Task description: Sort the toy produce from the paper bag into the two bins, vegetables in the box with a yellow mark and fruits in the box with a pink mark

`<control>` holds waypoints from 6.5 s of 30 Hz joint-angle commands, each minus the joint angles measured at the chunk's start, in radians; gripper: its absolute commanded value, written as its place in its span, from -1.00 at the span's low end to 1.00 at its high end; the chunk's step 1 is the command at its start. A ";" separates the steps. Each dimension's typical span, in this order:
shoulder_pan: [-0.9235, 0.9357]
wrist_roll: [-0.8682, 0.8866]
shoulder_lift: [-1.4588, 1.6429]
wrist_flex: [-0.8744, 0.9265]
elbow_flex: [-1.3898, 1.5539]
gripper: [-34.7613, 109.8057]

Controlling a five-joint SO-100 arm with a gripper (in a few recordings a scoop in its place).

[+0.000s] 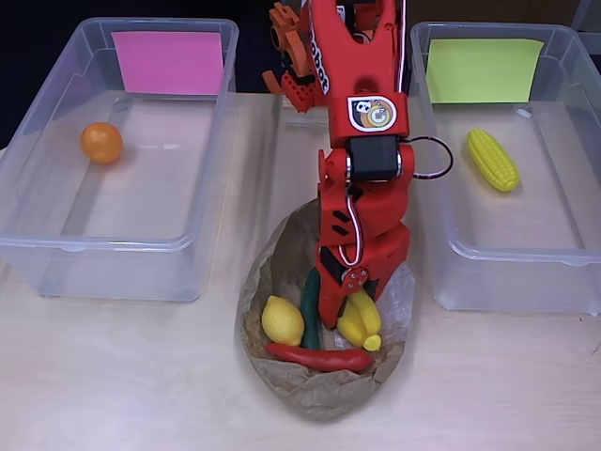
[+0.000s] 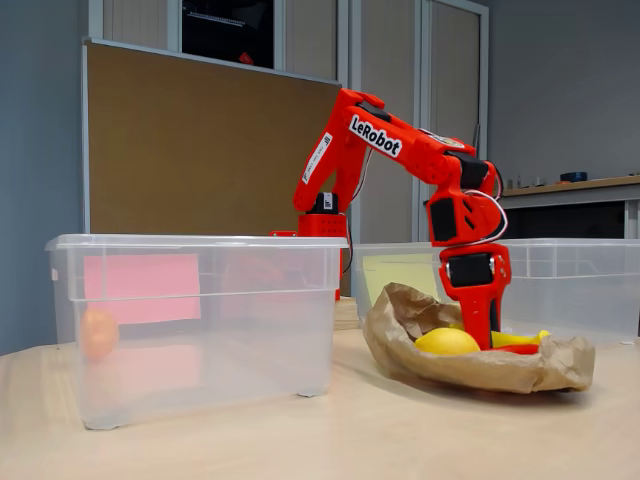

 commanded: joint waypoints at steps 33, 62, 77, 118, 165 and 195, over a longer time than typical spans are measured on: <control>0.673 -0.345 0.784 0.543 -0.058 -0.35; 1.387 0.038 0.939 0.002 0.980 -0.09; 1.293 -0.106 1.164 0.213 0.792 0.03; -0.003 0.324 0.428 -0.020 0.342 -0.14; -0.021 0.179 0.281 0.785 -0.370 -0.48; -1.085 1.634 0.934 0.845 0.213 -0.45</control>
